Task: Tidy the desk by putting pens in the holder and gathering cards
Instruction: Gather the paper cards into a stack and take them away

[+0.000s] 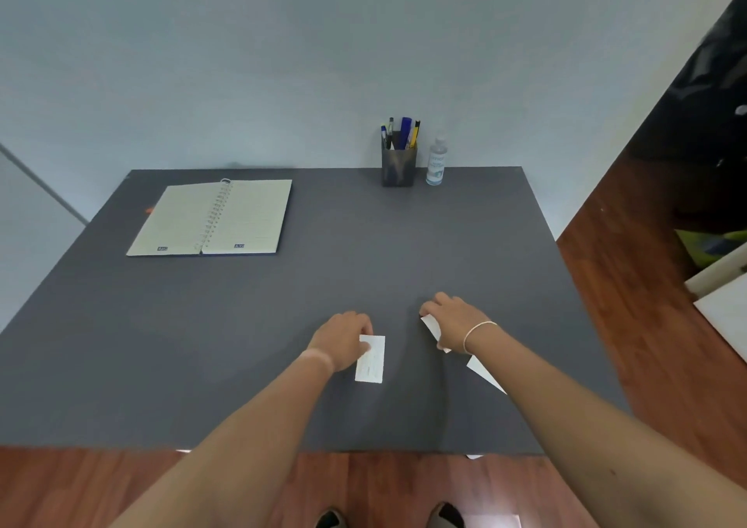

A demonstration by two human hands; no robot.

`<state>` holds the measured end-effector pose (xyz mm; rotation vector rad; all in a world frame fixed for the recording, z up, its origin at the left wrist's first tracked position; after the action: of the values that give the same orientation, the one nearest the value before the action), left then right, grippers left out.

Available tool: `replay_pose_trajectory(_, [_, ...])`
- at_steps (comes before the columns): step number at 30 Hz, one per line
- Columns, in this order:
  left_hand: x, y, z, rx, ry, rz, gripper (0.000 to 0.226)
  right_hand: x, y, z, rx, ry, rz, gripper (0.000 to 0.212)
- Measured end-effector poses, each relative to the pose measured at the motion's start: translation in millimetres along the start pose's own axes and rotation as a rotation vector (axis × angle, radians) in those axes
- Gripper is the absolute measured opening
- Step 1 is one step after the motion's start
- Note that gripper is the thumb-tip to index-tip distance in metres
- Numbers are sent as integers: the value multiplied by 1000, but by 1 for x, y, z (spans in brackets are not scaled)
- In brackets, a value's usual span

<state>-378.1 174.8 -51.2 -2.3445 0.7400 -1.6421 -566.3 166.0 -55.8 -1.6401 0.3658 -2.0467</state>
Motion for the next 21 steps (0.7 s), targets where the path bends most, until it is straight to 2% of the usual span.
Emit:
replay_pose_trajectory(13, [8, -1, 6, 102, -374, -89, 8, 3, -3, -4, -19, 101, -34, 31])
replay_pose_trajectory(19, [7, -1, 10, 139, -479, -96, 12, -4, -10, -6, -105, 411, -11, 44])
replay_pose_trajectory(21, [6, -2, 13, 154, -527, -96, 15, -2, -12, -5, -125, 518, -38, 39])
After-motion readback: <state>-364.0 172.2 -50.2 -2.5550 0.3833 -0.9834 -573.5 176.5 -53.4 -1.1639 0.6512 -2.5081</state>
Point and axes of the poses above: each hand's wrist, its own y-axis towards the middle knuckle, its own x-axis out of the back of the hand, z = x × y, the point moved 6 cm from there along y, towards the middle knuckle, and after that the axes turned 5 degrees about y, right-handed, at the moved point
